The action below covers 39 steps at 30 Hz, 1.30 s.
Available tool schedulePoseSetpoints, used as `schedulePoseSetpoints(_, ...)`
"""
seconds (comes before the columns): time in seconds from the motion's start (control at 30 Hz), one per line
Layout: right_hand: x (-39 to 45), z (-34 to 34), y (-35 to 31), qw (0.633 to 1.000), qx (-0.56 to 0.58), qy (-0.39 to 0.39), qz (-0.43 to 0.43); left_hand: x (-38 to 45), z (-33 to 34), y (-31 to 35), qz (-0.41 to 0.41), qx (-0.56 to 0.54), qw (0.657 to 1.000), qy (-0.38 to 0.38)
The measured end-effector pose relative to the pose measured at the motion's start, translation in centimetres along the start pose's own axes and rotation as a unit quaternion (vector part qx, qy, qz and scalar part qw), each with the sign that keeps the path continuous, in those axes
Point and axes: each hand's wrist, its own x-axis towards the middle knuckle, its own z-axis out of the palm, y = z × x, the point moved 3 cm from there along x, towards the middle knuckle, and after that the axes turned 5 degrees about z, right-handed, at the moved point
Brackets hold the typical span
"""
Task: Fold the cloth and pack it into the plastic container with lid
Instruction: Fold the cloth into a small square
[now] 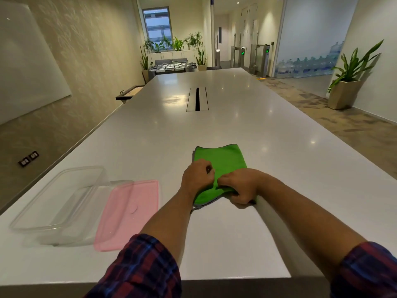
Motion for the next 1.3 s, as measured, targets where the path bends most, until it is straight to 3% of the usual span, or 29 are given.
schedulePoseSetpoints(0.1, 0.4, -1.2, 1.6, 0.987, 0.089, 0.000, 0.133, 0.2, -0.8, -0.7, -0.097, -0.168, 0.979, -0.061)
schedulePoseSetpoints(0.17, 0.4, -1.9, 3.1, 0.963, 0.150, 0.041, 0.221, 0.3, -1.5, -0.9, -0.150, -0.276, 0.943, -0.112)
schedulePoseSetpoints(0.27, 0.4, -2.8, 4.9, 0.924, 0.222, 0.092, 0.297, 0.1, -2.8, -1.2, -0.204, -0.370, 0.897, -0.129)
schedulePoseSetpoints(0.4, 0.6, -3.4, 6.0, 0.869, 0.322, 0.138, 0.350, -0.4, -4.4, -1.6, -0.106, -0.351, 0.876, -0.314)
schedulePoseSetpoints(0.5, 1.1, -3.4, 6.0, 0.836, 0.374, 0.170, 0.364, -0.4, -4.7, -1.3, -0.052, -0.347, 0.853, -0.386)
schedulePoseSetpoints(0.57, 1.4, -3.3, 5.9, 0.810, 0.412, 0.194, 0.369, -0.4, -4.6, -0.6, -0.042, -0.351, 0.859, -0.371)
schedulePoseSetpoints(0.67, 1.6, -3.1, 5.8, 0.787, 0.452, 0.213, 0.362, -0.1, -4.1, -0.6, -0.047, -0.403, 0.885, -0.230)
schedulePoseSetpoints(0.73, 1.5, -3.0, 5.8, 0.774, 0.489, 0.210, 0.344, 0.0, -3.8, -1.2, -0.089, -0.460, 0.873, -0.138)
schedulePoseSetpoints(0.83, 0.6, -2.8, 6.1, 0.747, 0.571, 0.162, 0.299, 0.0, -3.4, -2.1, -0.188, -0.484, 0.851, -0.081)
schedulePoseSetpoints(0.97, -1.3, -1.4, 6.9, 0.716, 0.641, 0.071, 0.268, -0.7, -3.8, -2.9, -0.274, -0.532, 0.793, -0.119)
schedulePoseSetpoints(1.1, -2.5, -0.5, 7.4, 0.714, 0.642, 0.088, 0.266, -0.5, -4.1, -3.4, -0.295, -0.479, 0.799, -0.212)
schedulePoseSetpoints(1.3, -1.8, 0.2, 7.4, 0.746, 0.568, 0.124, 0.323, 0.7, -4.1, -3.1, -0.278, -0.406, 0.847, -0.201)
